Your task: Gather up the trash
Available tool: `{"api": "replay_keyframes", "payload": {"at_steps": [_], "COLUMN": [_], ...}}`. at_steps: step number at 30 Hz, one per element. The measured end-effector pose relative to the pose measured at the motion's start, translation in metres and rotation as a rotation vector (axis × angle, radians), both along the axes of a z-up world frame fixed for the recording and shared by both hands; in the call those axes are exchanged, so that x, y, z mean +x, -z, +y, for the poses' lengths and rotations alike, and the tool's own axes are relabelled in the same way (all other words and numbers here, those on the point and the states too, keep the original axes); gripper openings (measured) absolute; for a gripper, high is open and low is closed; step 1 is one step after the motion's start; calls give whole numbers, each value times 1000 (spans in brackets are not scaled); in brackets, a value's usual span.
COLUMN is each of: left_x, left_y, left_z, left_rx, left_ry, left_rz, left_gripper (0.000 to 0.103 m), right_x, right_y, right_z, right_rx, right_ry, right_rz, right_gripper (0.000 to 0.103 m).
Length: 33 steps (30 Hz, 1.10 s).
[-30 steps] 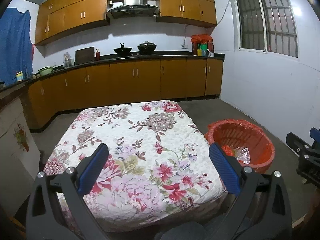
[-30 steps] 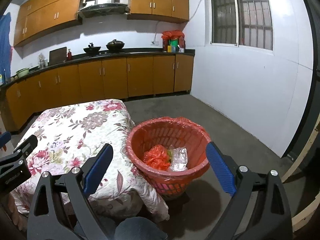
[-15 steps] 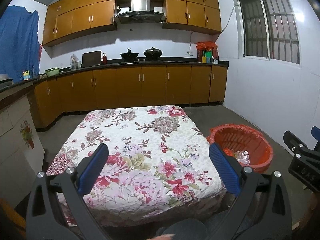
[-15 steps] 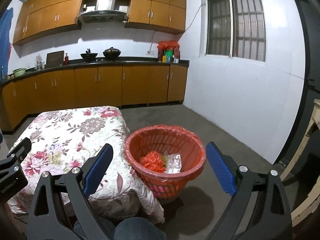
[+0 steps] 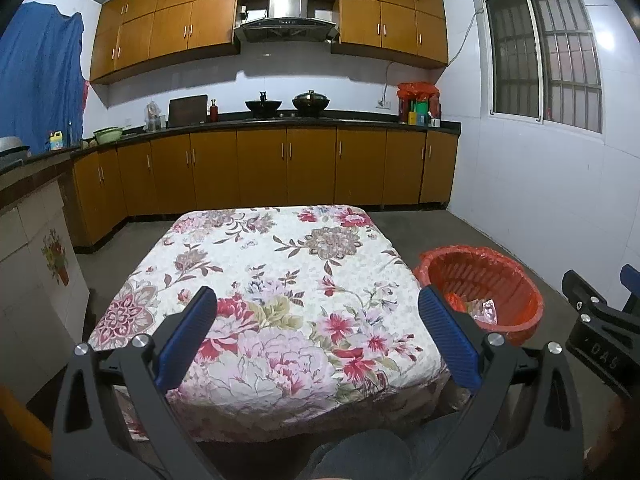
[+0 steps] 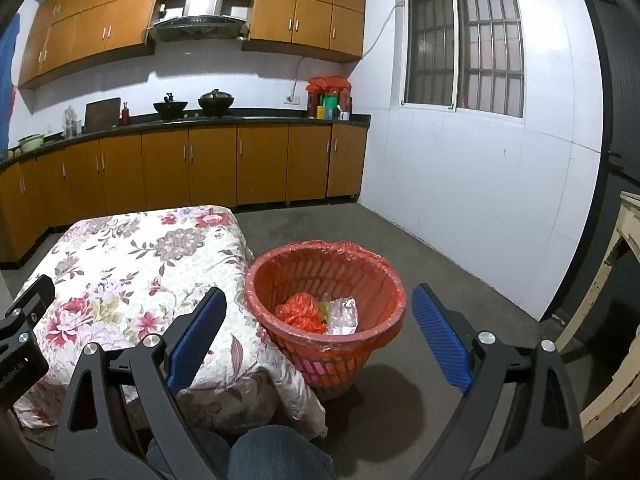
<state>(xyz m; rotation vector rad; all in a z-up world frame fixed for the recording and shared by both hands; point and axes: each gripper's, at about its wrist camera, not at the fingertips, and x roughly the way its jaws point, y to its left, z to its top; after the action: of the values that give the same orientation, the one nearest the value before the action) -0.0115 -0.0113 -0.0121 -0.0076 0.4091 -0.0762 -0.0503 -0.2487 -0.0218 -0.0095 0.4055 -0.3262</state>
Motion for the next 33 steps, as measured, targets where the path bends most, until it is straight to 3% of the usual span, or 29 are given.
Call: {"api": "replay_keyframes", "payload": {"at_steps": [33], "left_x": [-2], "left_y": [8], "left_z": [0], "left_rx": [-14], "left_ry": [-6], "left_rz": [34], "left_gripper": [99], "right_x": [4], "right_y": [11], "right_z": [1], "right_rx": [16], "right_ry": [-5], "right_rz": [52], "right_gripper": [93]}}
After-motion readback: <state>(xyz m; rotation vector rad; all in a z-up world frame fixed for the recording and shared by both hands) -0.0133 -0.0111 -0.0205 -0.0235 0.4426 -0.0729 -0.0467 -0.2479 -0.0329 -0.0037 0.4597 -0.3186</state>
